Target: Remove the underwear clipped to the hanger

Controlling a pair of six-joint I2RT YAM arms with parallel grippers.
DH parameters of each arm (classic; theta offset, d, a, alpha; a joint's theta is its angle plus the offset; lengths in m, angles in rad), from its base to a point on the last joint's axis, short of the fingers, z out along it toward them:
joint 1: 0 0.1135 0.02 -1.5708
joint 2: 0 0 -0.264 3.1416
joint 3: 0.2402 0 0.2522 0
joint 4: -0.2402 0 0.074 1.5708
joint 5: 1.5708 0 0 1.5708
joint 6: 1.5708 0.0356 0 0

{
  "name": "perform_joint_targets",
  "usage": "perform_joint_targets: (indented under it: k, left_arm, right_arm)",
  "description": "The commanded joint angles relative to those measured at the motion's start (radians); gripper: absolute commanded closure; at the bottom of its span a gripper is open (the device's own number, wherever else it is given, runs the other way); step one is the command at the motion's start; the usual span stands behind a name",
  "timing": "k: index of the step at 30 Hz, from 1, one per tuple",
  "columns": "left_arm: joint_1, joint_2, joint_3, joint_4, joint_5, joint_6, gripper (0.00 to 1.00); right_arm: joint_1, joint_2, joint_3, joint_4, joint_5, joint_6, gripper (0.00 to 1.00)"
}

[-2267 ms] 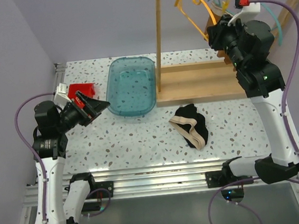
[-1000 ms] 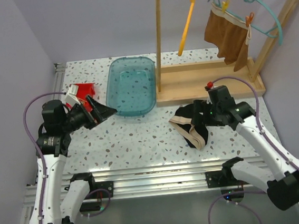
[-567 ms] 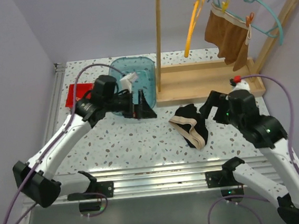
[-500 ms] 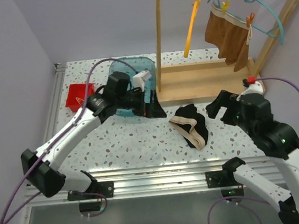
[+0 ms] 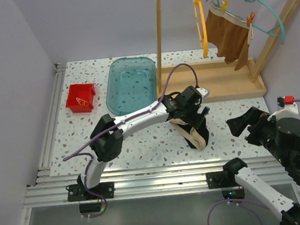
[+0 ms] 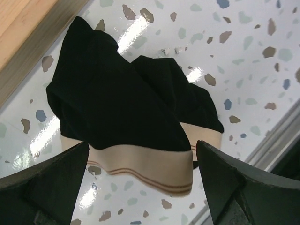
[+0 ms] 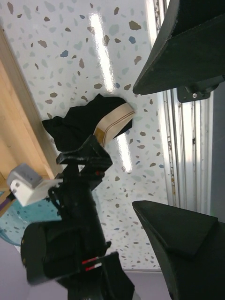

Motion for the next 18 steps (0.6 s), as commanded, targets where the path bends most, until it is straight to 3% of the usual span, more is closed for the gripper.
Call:
perform_joint_targets:
  k: [1, 15, 18]
  left_arm:
    - [-0.037, 0.041, 0.061, 0.051, -0.149, 0.093, 0.0]
    - [-0.125, 0.276, 0.025, 0.15, -0.22, 0.107, 0.0]
    - [-0.125, 0.276, -0.031, 0.18, -0.202, 0.107, 0.22]
  right_arm:
    - [-0.003, -0.011, 0.045, -0.126, -0.01, 0.026, 0.02]
    - [-0.001, 0.022, 0.154, -0.192, -0.032, 0.0, 0.03]
    - [-0.001, 0.012, 0.164, -0.185, -0.047, -0.004, 0.07]
